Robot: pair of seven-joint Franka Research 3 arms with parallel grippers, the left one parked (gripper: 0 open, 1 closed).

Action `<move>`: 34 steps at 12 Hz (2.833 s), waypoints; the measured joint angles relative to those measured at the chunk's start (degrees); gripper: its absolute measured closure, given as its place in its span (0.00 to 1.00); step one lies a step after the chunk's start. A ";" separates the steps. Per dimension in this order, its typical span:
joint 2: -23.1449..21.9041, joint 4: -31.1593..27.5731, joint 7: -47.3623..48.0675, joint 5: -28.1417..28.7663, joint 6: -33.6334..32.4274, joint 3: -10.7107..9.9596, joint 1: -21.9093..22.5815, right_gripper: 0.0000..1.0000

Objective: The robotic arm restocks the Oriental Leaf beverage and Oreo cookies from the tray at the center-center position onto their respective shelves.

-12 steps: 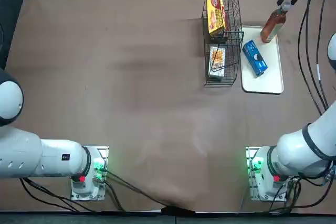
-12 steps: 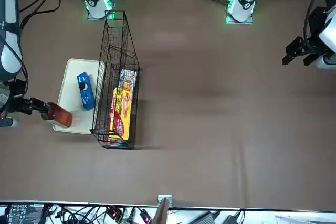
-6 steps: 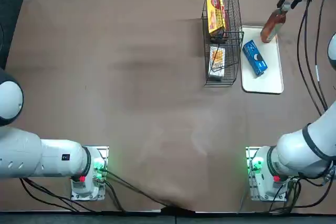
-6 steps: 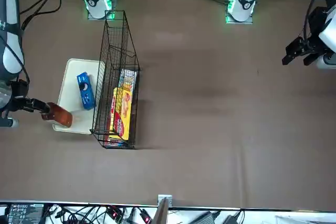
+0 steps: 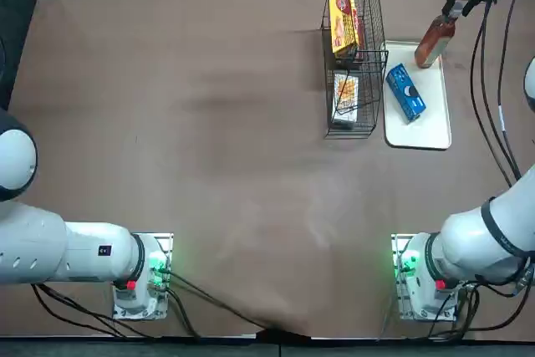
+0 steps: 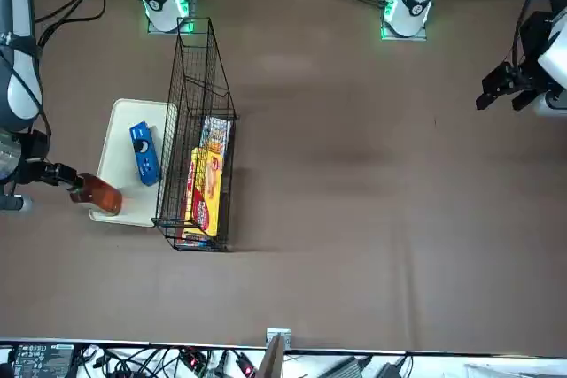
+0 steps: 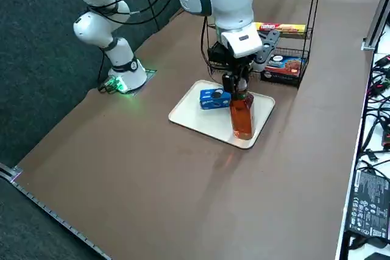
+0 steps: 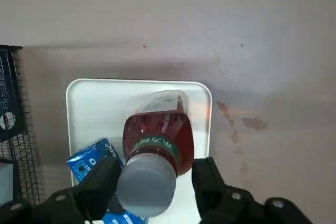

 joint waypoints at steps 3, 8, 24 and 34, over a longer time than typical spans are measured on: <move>-0.21 -0.29 1.99 -0.03 0.00 0.01 0.37 0.19; -0.21 -1.31 2.79 -2.22 0.57 0.01 0.79 0.19; -1.54 -1.30 3.88 -2.71 -0.75 0.30 1.09 0.43; -11.70 5.68 3.91 9.73 -19.84 0.82 0.58 0.43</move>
